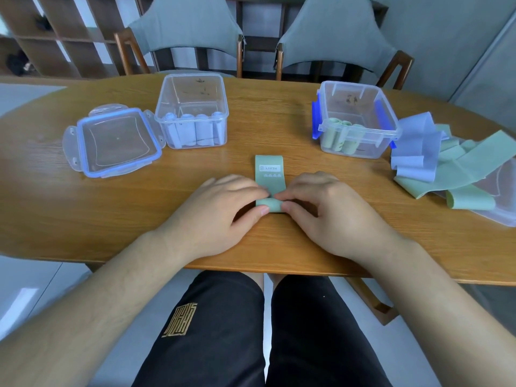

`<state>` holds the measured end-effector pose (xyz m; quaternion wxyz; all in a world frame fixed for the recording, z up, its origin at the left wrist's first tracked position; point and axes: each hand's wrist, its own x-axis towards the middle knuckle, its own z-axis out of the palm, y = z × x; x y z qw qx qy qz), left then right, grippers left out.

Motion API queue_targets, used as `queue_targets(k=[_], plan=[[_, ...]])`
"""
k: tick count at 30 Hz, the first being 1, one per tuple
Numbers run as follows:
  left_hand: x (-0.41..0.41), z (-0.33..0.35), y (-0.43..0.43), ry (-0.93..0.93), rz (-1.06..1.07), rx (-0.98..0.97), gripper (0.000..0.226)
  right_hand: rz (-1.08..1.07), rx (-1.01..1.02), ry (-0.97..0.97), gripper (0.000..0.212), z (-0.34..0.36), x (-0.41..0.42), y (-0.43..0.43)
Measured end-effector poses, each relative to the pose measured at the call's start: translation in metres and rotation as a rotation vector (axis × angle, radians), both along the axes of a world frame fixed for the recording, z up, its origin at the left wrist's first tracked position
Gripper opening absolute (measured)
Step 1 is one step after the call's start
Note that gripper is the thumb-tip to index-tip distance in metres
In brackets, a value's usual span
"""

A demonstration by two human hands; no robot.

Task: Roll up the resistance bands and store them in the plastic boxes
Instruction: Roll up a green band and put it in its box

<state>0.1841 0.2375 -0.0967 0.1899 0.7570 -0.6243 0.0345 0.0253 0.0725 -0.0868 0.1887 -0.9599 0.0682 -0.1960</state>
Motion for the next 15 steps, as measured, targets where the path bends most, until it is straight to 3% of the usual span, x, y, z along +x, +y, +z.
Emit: queue_targets(k=[7, 15], plan=[[0.004, -0.001, -0.004, 0.129, -0.014, -0.001, 0.043, -0.011, -0.083, 0.029, 0.021, 0.004, 0.0, -0.002], [0.008, 0.01, -0.017, 0.156, -0.019, -0.026, 0.016, 0.026, -0.052, 0.043, 0.024, 0.001, 0.018, -0.015]])
